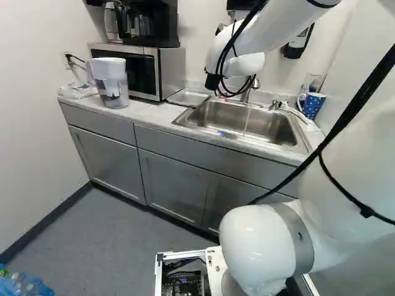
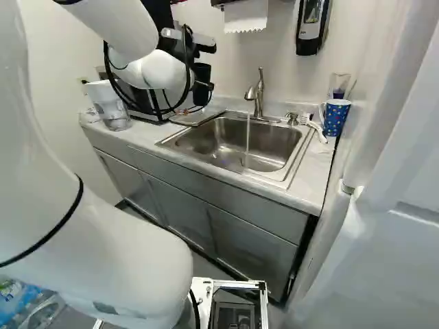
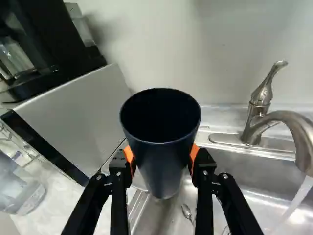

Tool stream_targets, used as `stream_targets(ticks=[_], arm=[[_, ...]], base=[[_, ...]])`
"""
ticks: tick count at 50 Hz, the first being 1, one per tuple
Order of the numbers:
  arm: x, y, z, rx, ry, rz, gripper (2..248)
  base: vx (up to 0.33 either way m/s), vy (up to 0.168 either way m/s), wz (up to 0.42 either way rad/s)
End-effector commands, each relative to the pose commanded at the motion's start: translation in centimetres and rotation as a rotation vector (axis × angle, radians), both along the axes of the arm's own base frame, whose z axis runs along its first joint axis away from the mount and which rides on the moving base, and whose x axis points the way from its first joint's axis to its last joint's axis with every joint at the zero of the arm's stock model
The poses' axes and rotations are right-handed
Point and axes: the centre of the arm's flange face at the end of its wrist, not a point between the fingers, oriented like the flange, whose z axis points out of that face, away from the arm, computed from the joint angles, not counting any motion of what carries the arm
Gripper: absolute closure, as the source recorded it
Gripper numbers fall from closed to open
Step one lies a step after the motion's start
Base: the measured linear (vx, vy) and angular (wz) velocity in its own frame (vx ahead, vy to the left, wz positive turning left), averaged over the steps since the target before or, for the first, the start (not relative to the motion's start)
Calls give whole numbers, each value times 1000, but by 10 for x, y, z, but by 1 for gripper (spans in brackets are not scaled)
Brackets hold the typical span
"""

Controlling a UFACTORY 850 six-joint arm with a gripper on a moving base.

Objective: Rinse the cup and place it in the tray

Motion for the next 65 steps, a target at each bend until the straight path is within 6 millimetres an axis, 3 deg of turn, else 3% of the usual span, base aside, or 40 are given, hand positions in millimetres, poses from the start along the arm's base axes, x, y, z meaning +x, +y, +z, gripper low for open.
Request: stream_targets(ticks=[15, 41, 65], arm=[[0, 0, 0, -152, 2, 40, 126], [1, 0, 0, -152, 2, 40, 126], [43, 9, 2, -152, 2, 59, 126]], base=[[0, 0, 0], [0, 0, 0], [0, 0, 0]])
